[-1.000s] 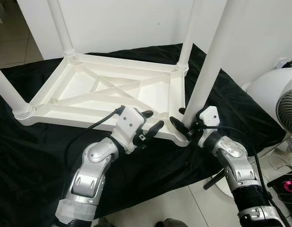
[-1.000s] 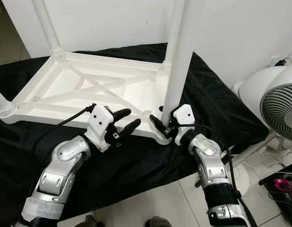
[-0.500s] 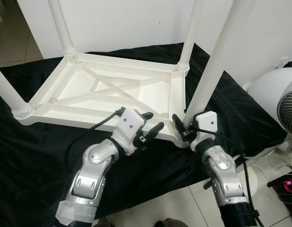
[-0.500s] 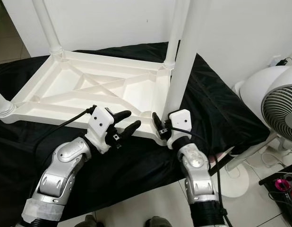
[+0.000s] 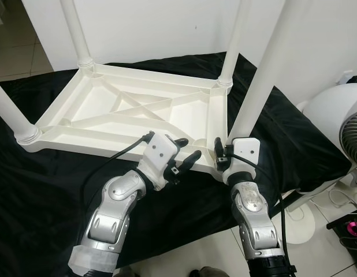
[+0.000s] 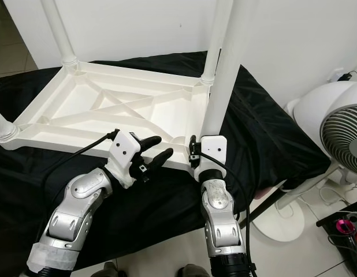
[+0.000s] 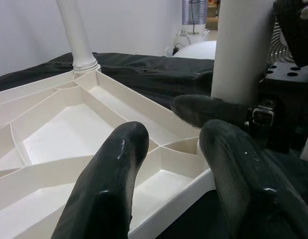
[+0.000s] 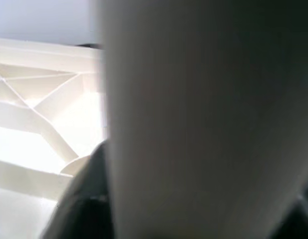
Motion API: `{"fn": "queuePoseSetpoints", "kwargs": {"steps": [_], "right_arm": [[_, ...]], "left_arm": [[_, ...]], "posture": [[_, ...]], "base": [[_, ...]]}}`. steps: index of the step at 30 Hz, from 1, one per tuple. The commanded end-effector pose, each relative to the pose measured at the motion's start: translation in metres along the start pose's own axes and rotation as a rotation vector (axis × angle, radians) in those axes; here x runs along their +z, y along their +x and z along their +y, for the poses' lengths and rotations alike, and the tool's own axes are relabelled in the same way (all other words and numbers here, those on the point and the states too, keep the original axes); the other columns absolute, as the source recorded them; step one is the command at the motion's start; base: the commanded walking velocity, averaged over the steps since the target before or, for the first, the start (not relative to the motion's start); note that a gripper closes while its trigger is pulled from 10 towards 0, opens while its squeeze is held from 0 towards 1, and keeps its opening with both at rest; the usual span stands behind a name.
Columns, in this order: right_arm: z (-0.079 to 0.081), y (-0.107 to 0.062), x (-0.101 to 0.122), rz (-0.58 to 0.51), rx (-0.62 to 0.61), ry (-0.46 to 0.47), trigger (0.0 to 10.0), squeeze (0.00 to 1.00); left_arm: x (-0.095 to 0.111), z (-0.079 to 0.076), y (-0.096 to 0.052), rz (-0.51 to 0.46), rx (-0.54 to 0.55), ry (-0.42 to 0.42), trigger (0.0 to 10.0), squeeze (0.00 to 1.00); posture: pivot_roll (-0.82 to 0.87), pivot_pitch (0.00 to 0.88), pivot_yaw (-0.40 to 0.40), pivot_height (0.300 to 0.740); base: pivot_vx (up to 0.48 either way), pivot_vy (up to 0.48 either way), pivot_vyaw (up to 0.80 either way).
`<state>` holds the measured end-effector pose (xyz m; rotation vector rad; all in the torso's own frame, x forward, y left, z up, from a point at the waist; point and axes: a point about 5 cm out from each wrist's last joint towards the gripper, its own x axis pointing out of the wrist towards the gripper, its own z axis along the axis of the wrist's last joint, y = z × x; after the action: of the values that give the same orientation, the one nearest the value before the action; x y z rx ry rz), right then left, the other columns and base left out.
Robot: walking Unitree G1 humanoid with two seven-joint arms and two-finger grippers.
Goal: Building children table
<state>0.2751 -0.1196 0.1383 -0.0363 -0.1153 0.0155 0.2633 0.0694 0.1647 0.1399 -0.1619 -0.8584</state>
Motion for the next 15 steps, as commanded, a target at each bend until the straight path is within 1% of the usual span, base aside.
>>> {"fn": "queuePoseSetpoints", "kwargs": {"steps": [1,4,6,11,12,13,14,15], "right_arm": [[0.009,-0.002,0.003,-0.005,0.037,0.048,10.0,1.0],[0.008,-0.002,0.005,-0.018,0.054,0.041,10.0,1.0],[-0.004,-0.003,0.011,-0.053,0.094,0.035,10.0,1.0],[-0.008,-0.003,0.012,-0.056,0.094,0.032,10.0,1.0],[-0.013,-0.003,0.013,-0.064,0.145,0.026,10.0,0.58],[-0.013,-0.003,0.013,-0.064,0.145,0.026,10.0,0.58],[-0.017,-0.004,0.013,-0.07,0.22,0.021,10.0,0.58],[-0.022,-0.005,0.013,-0.072,0.295,0.016,10.0,0.0]], "left_arm": [[0.0,0.003,-0.002,0.008,0.103,0.001,10.0,0.0],[0.0,0.004,-0.002,0.008,0.106,0.002,10.0,0.0],[0.0,0.005,-0.003,0.008,0.116,0.004,10.0,0.0],[0.0,0.005,-0.003,0.009,0.118,0.004,10.0,0.0],[0.0,0.005,-0.003,0.008,0.121,0.004,10.0,0.0],[0.0,0.005,-0.003,0.008,0.121,0.004,10.0,0.0],[0.0,0.005,-0.003,0.008,0.123,0.005,10.0,0.0],[0.0,0.005,-0.004,0.009,0.125,0.005,10.0,0.0]], "posture": [[-0.08,0.041,-0.01,0.74],[-0.07,0.04,-0.015,0.74],[-0.07,0.035,-0.022,0.74],[-0.06,0.034,-0.024,0.74],[-0.06,0.032,-0.025,0.74],[-0.06,0.032,-0.025,0.74],[-0.06,0.03,-0.024,0.74],[-0.05,0.028,-0.024,0.74]], "base": [[0.0,0.0,0.0],[0.0,0.0,0.0],[0.0,0.0,0.0],[0.0,0.0,0.0],[0.0,0.0,0.0],[0.0,0.0,0.0],[0.0,0.0,0.0],[0.0,0.0,0.0]]}}
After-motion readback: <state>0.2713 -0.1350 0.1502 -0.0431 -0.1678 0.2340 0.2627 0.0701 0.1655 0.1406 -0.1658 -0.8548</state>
